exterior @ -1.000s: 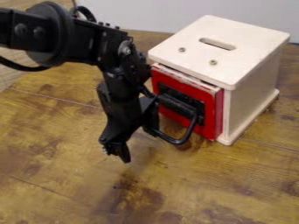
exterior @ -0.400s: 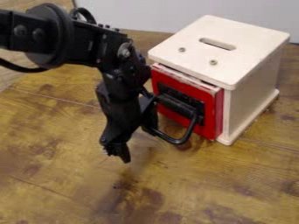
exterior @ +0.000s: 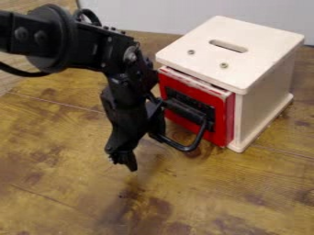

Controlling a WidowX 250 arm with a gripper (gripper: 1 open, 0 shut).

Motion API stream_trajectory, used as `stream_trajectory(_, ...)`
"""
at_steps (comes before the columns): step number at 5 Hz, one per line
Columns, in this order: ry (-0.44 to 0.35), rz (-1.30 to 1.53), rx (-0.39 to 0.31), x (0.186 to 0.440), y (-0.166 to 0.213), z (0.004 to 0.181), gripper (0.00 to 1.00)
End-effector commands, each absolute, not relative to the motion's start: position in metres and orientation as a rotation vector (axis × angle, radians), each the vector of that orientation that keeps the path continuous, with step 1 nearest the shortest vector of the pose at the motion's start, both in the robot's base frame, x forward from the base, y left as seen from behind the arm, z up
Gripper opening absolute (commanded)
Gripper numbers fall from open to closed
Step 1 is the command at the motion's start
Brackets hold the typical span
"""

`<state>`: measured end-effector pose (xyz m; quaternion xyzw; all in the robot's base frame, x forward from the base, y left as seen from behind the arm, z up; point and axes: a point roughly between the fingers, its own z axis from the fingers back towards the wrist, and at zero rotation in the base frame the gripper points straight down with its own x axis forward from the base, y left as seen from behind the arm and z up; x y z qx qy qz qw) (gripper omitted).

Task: Open the drawer

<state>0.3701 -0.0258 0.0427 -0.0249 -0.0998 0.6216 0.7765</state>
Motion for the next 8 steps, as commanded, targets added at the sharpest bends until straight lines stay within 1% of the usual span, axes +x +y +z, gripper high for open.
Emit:
stream_trajectory(1,-0.27,1.394,-0.065,0.3725,-0.0092,0.0652,1.0)
stream_trajectory(6,-0.277,1.459,-0.047,0.3747,-0.0029,0.0725,1.0)
stream_trajectory(8,-0.277,1.489,-0.047,0.378,-0.0018,0.0707,1.0)
